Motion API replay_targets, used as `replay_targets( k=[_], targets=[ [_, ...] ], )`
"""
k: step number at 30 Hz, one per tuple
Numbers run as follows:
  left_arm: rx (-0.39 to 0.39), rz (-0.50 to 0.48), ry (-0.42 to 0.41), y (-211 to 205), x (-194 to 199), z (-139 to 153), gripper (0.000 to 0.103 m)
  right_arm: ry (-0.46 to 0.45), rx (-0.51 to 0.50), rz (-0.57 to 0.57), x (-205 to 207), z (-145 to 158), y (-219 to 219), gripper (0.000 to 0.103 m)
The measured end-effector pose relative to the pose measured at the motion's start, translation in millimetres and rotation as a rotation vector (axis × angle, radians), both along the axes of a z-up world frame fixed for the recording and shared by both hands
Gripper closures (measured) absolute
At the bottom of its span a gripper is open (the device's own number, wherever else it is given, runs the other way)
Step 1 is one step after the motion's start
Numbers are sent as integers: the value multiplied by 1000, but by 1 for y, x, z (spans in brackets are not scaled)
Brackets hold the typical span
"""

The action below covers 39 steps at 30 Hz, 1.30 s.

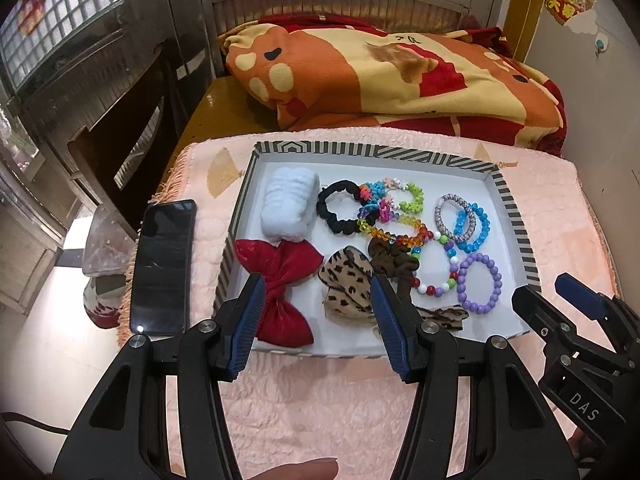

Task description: Organize jewelry

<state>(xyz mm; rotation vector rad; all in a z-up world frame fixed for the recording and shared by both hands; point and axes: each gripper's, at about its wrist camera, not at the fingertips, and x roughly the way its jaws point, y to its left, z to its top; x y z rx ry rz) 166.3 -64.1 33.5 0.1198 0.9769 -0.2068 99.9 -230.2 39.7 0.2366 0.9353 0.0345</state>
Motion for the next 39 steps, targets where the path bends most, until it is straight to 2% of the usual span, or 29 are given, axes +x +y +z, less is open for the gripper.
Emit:
replay_targets(
  k=[26,39],
  targets=[
    [10,36,-21,14,-37,5,49,10,-3,40,-25,2,14,37],
    [10,39,-20,15,-41,6,49,12,-1,42,-28,3,15,37]
  ],
)
